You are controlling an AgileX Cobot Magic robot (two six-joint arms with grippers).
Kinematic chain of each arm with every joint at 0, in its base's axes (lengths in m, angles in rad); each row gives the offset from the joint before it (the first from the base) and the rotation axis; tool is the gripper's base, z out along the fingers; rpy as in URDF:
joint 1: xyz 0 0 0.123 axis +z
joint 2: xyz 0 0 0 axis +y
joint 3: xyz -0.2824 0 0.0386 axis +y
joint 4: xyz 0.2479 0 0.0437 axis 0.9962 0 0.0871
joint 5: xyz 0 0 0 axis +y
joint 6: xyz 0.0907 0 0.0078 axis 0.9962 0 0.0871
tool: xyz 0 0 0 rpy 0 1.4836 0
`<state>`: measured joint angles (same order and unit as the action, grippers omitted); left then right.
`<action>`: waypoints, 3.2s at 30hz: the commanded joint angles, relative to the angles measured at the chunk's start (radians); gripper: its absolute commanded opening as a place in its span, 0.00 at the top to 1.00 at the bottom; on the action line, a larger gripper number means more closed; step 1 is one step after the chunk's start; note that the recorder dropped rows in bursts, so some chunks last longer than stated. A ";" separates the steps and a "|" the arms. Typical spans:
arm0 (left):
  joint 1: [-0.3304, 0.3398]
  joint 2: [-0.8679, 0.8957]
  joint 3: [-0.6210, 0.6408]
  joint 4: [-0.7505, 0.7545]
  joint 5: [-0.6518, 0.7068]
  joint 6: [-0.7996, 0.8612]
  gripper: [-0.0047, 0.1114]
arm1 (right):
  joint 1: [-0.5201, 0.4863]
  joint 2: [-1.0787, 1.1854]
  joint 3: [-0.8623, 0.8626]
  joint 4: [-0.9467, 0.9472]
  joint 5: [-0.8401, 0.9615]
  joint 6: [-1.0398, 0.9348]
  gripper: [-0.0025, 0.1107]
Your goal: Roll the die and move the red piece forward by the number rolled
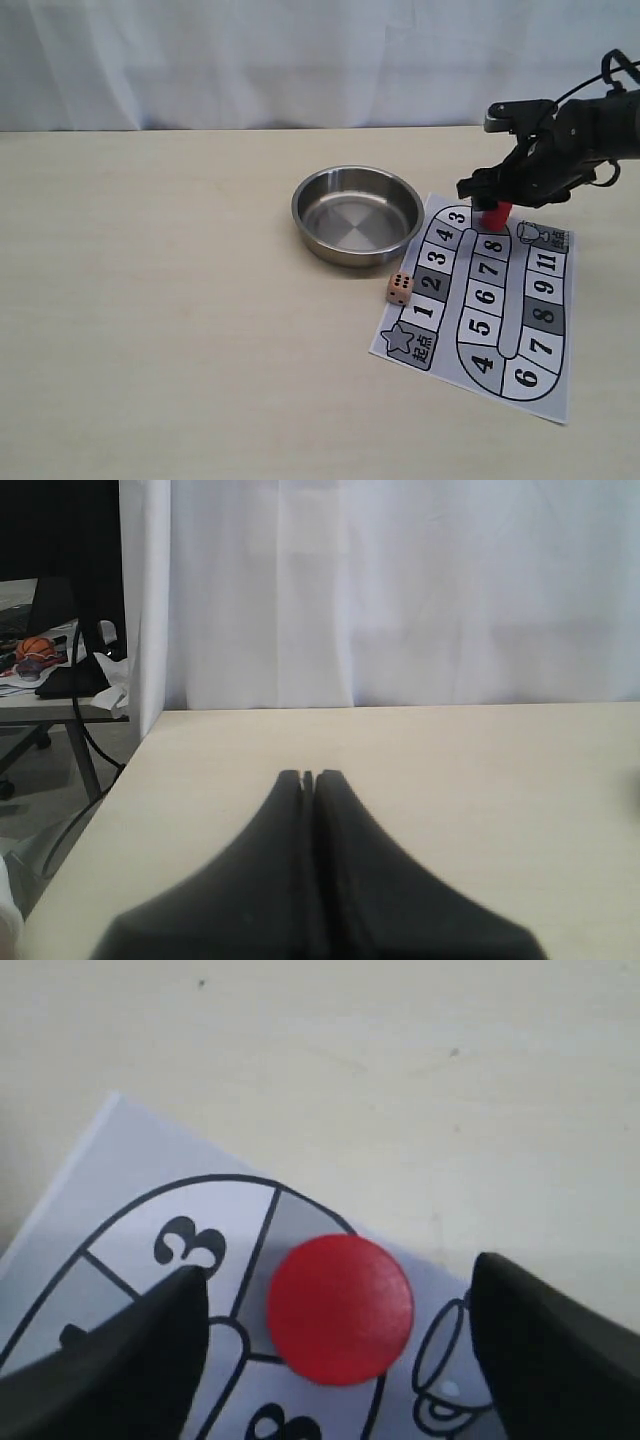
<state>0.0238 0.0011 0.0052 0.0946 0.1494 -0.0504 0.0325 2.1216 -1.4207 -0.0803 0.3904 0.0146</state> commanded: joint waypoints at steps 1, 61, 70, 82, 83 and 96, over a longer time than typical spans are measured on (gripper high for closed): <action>0.000 -0.001 -0.005 -0.001 -0.008 -0.002 0.96 | -0.005 -0.062 0.003 -0.007 0.097 -0.003 0.42; 0.000 -0.001 -0.005 -0.001 -0.006 -0.002 0.96 | -0.007 -1.196 0.387 0.126 0.564 -0.101 0.94; 0.000 -0.001 -0.005 -0.001 -0.006 -0.002 0.96 | -0.007 -1.694 0.508 0.117 0.552 -0.106 0.94; 0.000 -0.001 -0.005 -0.001 -0.006 -0.002 0.96 | -0.007 -2.122 0.748 0.092 0.409 -0.133 0.94; 0.000 -0.001 -0.005 -0.001 -0.006 -0.002 0.96 | -0.007 -2.122 0.760 0.096 0.409 -0.129 0.94; 0.000 -0.001 -0.005 -0.001 -0.006 -0.002 0.96 | -0.007 -2.122 1.063 0.110 0.070 -0.127 0.94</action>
<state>0.0238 0.0011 0.0052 0.0946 0.1494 -0.0504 0.0291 0.0048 -0.4260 0.0349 0.5514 -0.1121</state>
